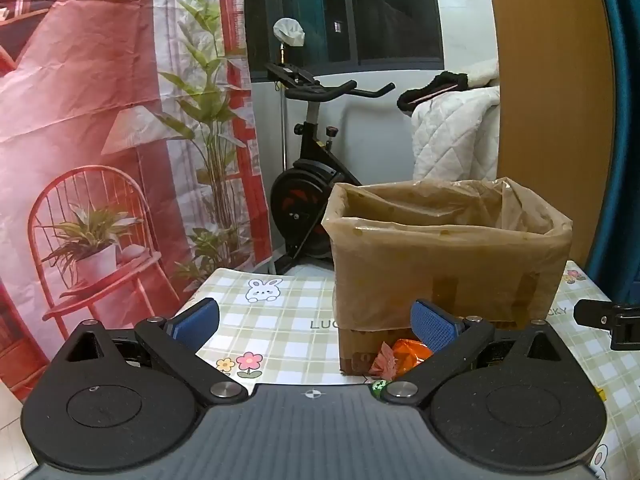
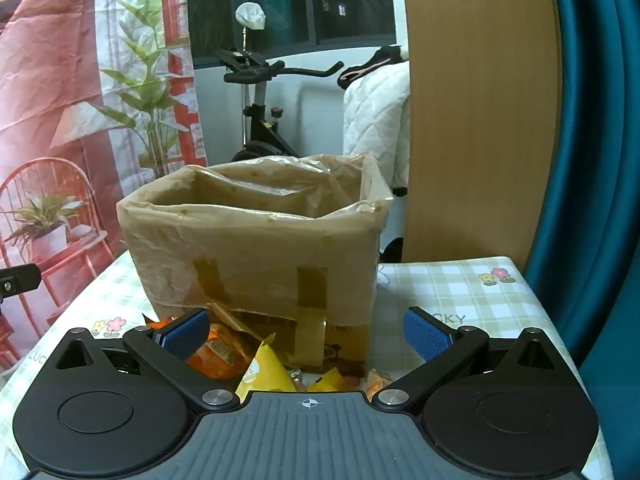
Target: Organize snacks
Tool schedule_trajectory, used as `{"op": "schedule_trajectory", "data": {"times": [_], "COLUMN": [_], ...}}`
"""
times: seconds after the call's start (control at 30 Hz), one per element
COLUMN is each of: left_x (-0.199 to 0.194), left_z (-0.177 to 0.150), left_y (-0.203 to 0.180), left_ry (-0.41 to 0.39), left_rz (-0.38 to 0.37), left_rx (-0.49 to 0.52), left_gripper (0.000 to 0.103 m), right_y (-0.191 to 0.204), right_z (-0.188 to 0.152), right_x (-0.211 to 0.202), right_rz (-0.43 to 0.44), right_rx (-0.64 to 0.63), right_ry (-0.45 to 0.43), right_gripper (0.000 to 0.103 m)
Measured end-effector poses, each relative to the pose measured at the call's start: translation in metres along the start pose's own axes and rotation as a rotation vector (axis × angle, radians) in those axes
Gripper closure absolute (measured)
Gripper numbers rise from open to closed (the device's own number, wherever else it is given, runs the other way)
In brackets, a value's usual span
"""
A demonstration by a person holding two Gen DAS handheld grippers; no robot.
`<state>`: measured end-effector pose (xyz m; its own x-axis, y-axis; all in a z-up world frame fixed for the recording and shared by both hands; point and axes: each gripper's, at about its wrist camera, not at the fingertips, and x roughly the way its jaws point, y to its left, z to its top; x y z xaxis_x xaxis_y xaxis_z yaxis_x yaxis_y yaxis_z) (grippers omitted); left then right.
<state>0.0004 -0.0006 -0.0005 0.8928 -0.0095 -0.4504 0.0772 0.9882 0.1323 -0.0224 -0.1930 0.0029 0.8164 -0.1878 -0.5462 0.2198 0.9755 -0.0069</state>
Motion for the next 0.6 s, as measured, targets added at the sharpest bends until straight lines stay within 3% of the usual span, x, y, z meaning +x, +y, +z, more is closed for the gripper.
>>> {"op": "schedule_trajectory", "data": {"times": [0.6], "left_x": [0.0014], "left_z": [-0.0015], "left_y": [0.0012], "left_ry": [0.001], "left_rz": [-0.009], "left_rx": [-0.009], "left_gripper": [0.0], "right_y": [-0.0003], "right_z": [-0.0011], "right_x": [-0.0014], "right_rz": [-0.002], "right_rx": [0.004], "right_ry": [-0.003], "right_gripper": [0.0]}}
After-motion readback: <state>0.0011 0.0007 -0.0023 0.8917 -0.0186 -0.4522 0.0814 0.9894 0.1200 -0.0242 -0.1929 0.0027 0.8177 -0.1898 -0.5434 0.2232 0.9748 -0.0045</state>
